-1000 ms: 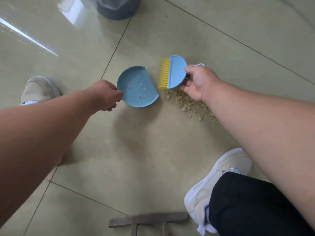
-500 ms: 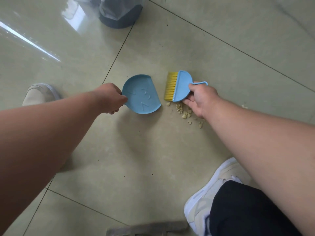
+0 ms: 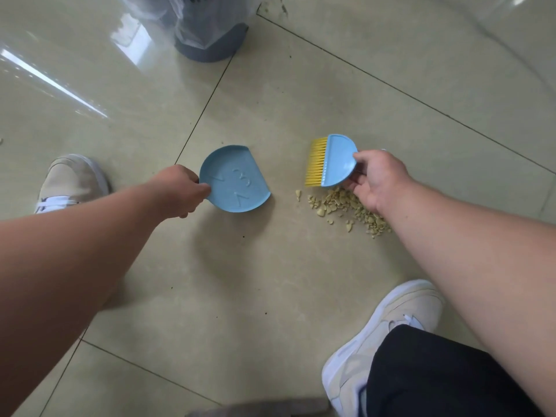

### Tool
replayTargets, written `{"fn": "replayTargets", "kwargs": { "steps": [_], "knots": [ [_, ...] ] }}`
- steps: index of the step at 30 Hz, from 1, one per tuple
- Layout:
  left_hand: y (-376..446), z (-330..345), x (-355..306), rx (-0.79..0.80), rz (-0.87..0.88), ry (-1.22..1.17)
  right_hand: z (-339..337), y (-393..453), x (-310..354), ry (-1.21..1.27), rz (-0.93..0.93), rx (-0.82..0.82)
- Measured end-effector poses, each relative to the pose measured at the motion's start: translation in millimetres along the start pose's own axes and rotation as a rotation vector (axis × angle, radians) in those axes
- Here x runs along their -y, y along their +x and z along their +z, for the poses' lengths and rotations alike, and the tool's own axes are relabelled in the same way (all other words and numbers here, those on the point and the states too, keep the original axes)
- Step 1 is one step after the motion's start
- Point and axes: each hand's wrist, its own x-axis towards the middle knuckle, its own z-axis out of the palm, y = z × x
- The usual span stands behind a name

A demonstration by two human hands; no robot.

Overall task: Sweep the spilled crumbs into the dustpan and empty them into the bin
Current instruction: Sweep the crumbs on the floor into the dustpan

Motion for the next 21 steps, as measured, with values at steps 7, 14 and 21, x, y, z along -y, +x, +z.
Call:
{"fn": "replayTargets", "kwargs": {
  "steps": [7,14,21],
  "knots": [
    [9.7,-3.3,2.8,0.055,0.003,0.024,56.5,-1.9,-31.2,-0.361,-0.090,0.218],
    [5.6,10.4,-8.9,0.079,0.044,0.073,16.5,11.6,-22.6,-0.480,-0.121,0.190],
    [-4.8,37.5,-45.5,0.101,0.100,0.088,-45.4,15.4,3.6,-0.393,-0.099,0.094]
  ]
}}
